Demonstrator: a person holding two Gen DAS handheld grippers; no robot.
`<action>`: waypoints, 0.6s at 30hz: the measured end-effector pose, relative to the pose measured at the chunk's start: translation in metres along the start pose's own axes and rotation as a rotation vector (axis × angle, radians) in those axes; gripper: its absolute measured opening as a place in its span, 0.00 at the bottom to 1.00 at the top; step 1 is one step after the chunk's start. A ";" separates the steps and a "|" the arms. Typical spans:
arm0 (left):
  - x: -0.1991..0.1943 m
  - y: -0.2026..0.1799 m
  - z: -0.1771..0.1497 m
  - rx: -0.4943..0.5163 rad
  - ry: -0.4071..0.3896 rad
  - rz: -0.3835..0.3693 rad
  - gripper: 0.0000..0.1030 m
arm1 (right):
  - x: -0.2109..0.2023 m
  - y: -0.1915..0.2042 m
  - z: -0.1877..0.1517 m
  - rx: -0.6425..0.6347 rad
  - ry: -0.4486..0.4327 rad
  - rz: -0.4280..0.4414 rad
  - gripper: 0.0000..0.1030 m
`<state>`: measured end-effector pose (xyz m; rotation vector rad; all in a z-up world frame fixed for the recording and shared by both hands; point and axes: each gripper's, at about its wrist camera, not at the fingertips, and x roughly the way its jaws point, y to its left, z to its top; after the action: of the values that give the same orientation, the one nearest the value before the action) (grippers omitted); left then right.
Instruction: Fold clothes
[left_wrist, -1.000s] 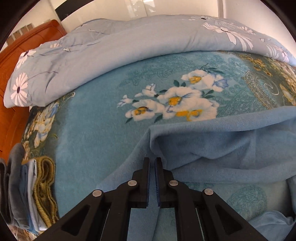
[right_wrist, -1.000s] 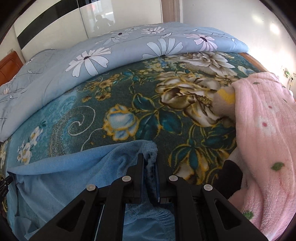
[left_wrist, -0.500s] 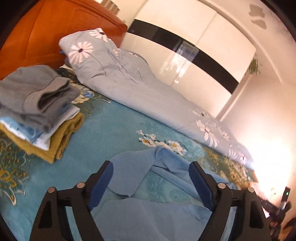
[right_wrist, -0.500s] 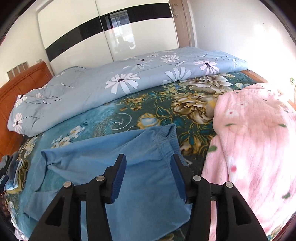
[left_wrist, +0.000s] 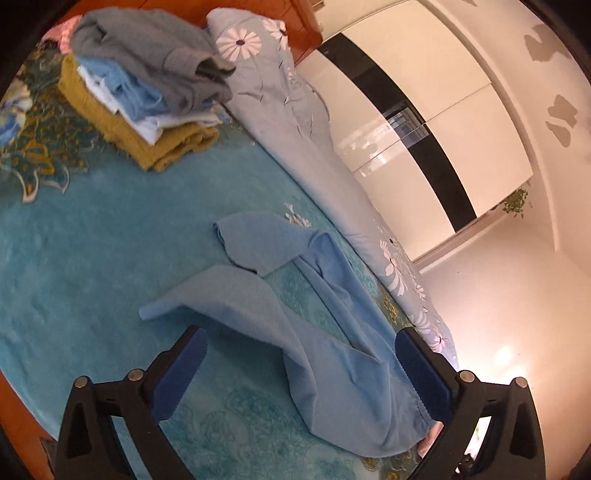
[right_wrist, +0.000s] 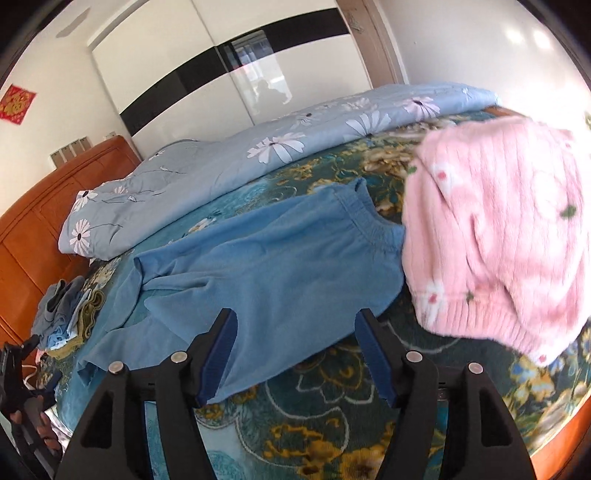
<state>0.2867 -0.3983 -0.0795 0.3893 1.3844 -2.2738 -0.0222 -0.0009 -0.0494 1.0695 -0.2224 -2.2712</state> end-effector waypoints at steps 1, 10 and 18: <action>0.003 0.002 -0.004 -0.026 0.020 -0.011 1.00 | 0.002 -0.006 -0.004 0.030 0.014 0.010 0.66; 0.048 0.014 -0.006 -0.111 0.160 0.016 0.99 | 0.040 -0.047 -0.010 0.226 0.068 0.033 0.66; 0.080 0.033 0.006 -0.217 0.187 -0.021 0.74 | 0.058 -0.059 0.001 0.342 0.060 0.122 0.66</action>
<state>0.2347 -0.4348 -0.1379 0.5279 1.7163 -2.1179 -0.0786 0.0117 -0.1092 1.2554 -0.6517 -2.1349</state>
